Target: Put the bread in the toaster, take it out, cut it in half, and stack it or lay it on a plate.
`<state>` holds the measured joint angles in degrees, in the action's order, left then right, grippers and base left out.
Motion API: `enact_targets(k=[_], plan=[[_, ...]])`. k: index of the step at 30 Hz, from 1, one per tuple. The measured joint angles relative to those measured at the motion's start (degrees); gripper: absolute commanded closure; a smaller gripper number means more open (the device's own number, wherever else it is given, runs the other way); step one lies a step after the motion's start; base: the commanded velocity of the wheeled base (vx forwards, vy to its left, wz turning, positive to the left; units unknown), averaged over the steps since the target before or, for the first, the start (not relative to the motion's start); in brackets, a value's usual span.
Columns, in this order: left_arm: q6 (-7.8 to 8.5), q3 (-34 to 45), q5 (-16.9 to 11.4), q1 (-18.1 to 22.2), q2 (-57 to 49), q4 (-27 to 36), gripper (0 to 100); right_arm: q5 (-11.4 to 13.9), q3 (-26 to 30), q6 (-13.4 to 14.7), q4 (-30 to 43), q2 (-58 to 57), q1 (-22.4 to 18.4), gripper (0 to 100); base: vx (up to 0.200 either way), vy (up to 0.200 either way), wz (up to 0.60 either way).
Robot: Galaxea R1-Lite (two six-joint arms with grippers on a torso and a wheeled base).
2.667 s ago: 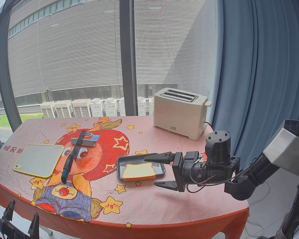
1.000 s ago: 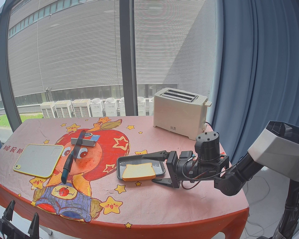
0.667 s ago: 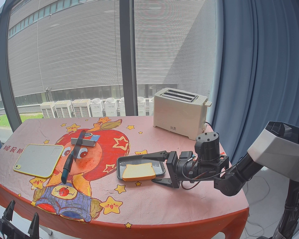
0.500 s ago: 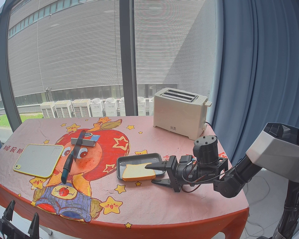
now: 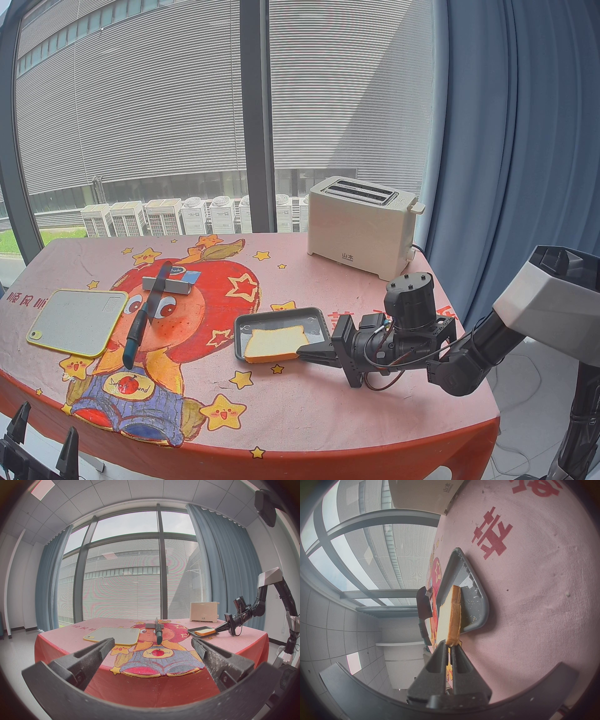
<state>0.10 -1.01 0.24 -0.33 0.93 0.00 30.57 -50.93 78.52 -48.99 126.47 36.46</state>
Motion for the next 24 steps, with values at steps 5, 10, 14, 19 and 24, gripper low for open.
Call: enact_targets(k=[5, 10, 14, 19, 24], plan=[[0.0, 0.0, 0.0, 0.0, 0.0, 0.0, 0, -0.1, -0.1, 0.0, -0.2, -0.3, -0.2, 100, 0.0, 0.0, 0.0], [0.0, 0.0, 0.0, 0.0, 0.0, 0.0, 0, -0.3, -0.4, -0.1, -0.4, -1.3, -0.6, 100, 0.0, 0.0, 0.0], [0.01, 0.0, 0.0, 0.0, 0.0, 0.0, 0, -0.3, -0.4, -0.7, -0.6, -2.0, -0.7, 100, 0.0, 0.0, 0.0], [0.0, 0.0, 0.0, 0.0, 0.0, 0.0, 0, -0.5, 0.5, -2.0, -3.4, -3.0, -0.7, 100, 0.0, 0.0, 0.0], [0.0, 0.0, 0.0, 0.0, 0.0, 0.0, 0, -0.7, 1.1, -2.2, -3.6, -4.5, -0.4, 100, 0.0, 0.0, 0.0]])
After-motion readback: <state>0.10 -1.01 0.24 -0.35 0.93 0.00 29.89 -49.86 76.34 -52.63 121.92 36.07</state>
